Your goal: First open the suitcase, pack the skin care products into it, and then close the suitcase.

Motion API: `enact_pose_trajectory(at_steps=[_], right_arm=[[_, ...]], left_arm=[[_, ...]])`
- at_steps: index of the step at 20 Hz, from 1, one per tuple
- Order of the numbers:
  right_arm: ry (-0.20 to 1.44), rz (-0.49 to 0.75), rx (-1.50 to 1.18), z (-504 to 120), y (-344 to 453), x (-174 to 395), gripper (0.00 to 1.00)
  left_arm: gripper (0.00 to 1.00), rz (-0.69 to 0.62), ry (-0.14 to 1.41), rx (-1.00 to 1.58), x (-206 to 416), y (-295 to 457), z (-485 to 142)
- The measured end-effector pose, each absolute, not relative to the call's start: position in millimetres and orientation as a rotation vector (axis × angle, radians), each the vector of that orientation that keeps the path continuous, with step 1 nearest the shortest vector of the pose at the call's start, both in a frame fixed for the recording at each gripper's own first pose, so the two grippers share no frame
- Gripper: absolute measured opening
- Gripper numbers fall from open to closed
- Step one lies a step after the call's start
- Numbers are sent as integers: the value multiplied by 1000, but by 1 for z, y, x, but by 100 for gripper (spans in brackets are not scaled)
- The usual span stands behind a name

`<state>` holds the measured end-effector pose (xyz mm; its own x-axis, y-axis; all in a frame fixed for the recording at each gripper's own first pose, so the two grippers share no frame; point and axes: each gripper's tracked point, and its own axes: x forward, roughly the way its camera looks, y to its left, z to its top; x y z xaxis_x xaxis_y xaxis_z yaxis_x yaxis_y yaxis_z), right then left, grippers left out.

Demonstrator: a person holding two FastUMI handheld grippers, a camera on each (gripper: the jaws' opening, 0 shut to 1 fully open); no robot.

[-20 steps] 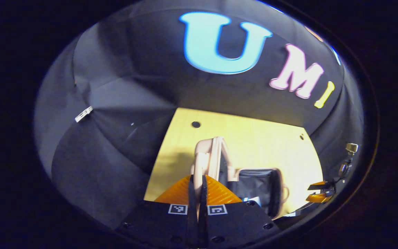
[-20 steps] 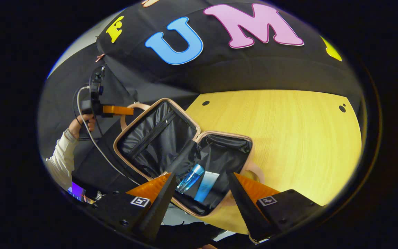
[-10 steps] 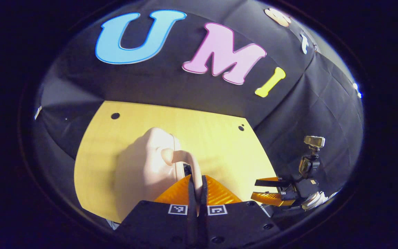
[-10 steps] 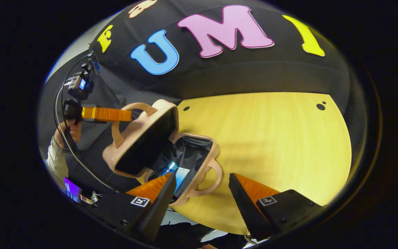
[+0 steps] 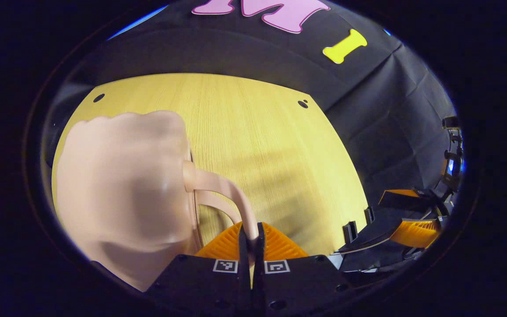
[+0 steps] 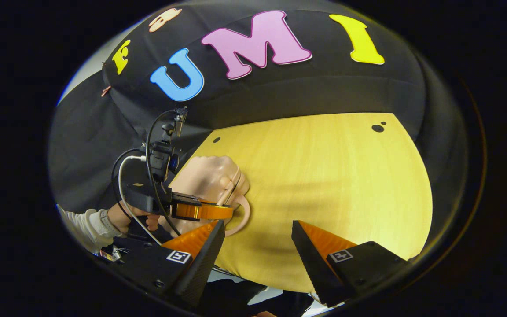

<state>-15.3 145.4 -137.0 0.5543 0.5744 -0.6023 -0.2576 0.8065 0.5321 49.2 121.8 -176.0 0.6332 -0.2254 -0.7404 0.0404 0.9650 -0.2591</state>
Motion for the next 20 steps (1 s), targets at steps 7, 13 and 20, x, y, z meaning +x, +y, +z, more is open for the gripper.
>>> enact_pose_trajectory(at_steps=[7, 13, 20], right_arm=[[776, 412, 378, -129, 135, -3, 97], [463, 271, 221, -38, 115, 50, 97], [101, 105, 134, 98, 112, 54, 98]], left_arm=[[69, -102, 646, -68, 44, 130, -121], [97, -66, 226, 61, 20, 118, 22], [96, 18, -88, 69, -31, 153, 130]])
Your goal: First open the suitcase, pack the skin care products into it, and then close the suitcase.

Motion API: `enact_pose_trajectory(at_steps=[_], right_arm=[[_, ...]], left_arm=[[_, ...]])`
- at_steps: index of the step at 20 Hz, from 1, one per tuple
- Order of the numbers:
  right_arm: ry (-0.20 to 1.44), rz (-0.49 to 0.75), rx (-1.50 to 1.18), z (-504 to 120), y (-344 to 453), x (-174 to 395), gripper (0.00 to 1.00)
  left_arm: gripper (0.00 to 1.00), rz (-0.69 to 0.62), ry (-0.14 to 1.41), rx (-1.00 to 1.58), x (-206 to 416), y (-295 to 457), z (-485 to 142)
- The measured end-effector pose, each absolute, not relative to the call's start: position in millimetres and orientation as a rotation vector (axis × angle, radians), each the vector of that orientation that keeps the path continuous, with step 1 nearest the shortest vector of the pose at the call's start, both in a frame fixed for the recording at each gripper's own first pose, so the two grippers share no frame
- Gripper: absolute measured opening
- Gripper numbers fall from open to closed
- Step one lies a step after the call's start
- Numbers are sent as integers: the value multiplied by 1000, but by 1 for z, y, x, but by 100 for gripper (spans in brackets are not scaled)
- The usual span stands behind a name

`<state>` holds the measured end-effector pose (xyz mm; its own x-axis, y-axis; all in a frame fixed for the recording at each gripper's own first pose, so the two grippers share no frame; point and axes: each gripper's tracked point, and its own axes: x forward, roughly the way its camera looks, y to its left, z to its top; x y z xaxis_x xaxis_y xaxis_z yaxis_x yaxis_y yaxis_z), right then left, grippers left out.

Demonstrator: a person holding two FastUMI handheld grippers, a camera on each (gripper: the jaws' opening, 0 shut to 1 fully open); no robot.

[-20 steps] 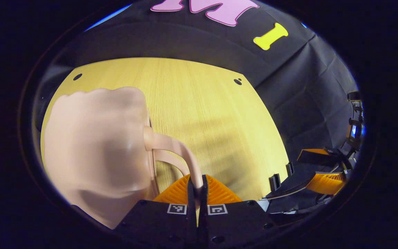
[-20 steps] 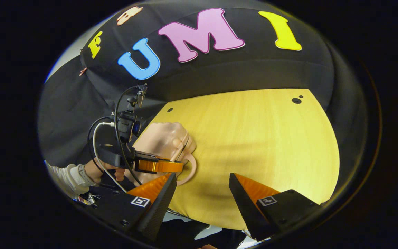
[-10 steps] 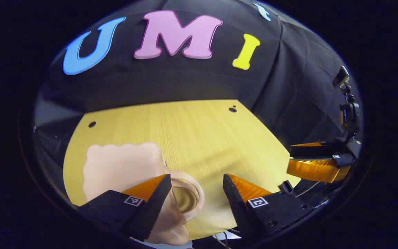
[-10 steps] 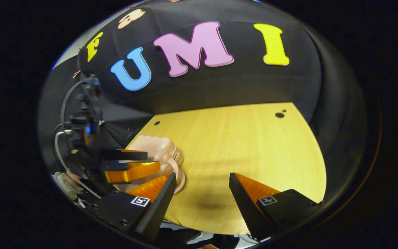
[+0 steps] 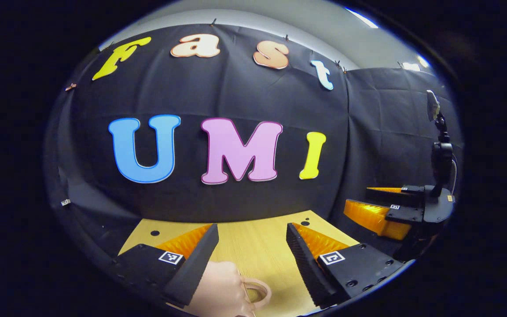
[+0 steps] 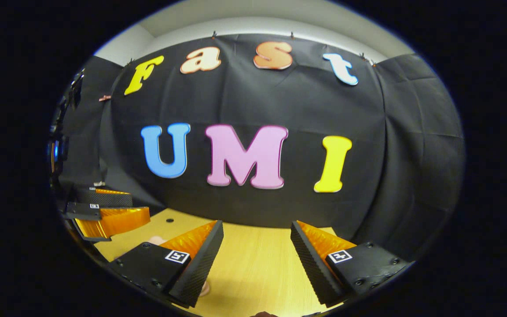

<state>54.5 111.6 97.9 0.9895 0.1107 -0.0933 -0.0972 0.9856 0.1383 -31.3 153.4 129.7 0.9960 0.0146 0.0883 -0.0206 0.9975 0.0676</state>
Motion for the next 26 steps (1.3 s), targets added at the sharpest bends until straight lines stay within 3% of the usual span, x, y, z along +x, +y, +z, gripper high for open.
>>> enact_pose_trajectory(at_steps=[6, 8, 9, 11, 21, 22, 26], right_arm=[[14, -10, 97, 123, 108, 21, 100], [12, -36, 99, 129, 108, 14, 94], [4, -44, 106, 133, 109, 12, 100], [-12, -59, 110, 135, 106, 6, 98], [-67, 26, 78, 148, 80, 12, 98], [-67, 31, 81, 144, 73, 10, 98], [-77, 45, 84, 139, 58, 10, 98]], left_arm=[[96, 0, -177, 81, -54, 159, 142], [96, -8, -221, 87, -68, 156, 153], [96, -21, -245, 83, -75, 155, 158], [96, -41, -255, 74, -83, 150, 160], [96, 68, -258, 85, -87, 133, 172], [92, 79, -258, 90, -85, 128, 174], [96, 66, -261, 32, -88, 110, 175]])
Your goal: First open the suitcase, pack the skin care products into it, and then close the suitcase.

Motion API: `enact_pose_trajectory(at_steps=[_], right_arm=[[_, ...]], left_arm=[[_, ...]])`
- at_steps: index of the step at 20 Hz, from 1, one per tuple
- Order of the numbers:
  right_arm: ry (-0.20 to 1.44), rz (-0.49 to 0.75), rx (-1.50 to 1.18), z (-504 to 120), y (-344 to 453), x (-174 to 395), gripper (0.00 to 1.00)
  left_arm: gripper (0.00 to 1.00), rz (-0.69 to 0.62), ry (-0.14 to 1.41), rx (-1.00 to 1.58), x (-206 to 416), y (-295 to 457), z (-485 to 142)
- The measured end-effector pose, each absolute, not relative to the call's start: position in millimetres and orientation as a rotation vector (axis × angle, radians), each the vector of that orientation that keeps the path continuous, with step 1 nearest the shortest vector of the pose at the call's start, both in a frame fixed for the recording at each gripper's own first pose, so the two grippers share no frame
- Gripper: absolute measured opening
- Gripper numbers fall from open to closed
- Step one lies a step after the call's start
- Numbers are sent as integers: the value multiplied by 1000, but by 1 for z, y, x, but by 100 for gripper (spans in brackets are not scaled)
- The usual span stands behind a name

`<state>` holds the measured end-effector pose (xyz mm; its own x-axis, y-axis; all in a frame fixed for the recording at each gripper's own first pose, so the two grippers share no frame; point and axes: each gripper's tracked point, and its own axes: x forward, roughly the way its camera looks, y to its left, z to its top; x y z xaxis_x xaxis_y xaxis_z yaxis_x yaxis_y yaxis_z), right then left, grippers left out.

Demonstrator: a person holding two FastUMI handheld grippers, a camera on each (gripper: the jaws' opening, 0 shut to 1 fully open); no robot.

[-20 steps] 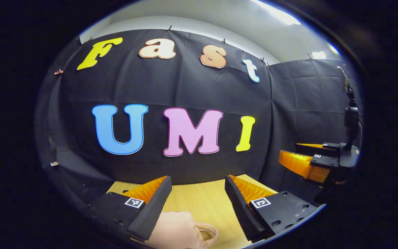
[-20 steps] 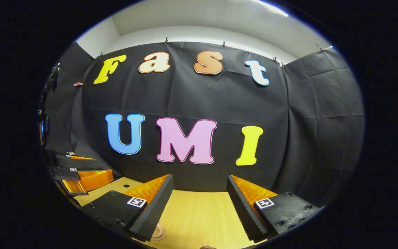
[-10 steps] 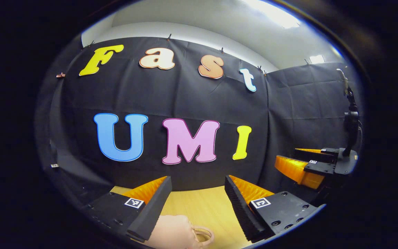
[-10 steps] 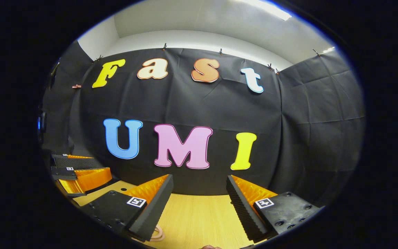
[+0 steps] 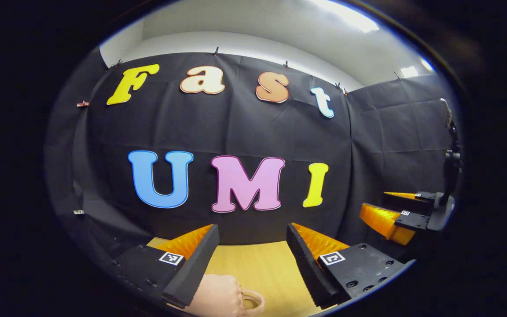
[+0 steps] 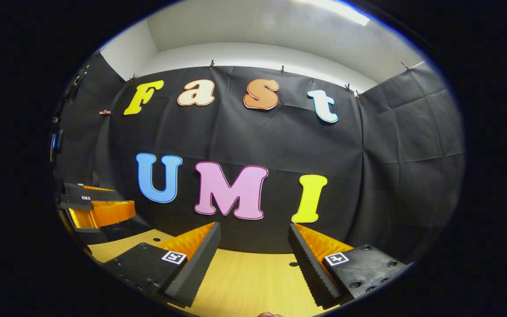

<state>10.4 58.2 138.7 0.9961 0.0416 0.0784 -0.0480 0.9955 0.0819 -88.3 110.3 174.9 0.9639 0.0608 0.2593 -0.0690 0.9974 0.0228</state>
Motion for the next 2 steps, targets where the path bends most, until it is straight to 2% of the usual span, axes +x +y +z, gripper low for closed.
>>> enact_pose_trajectory(at_steps=[2], right_arm=[[-69, 67, 85, 136, 60, 11, 98]], left_arm=[[96, 107, -265, 27, -89, 121, 175]])
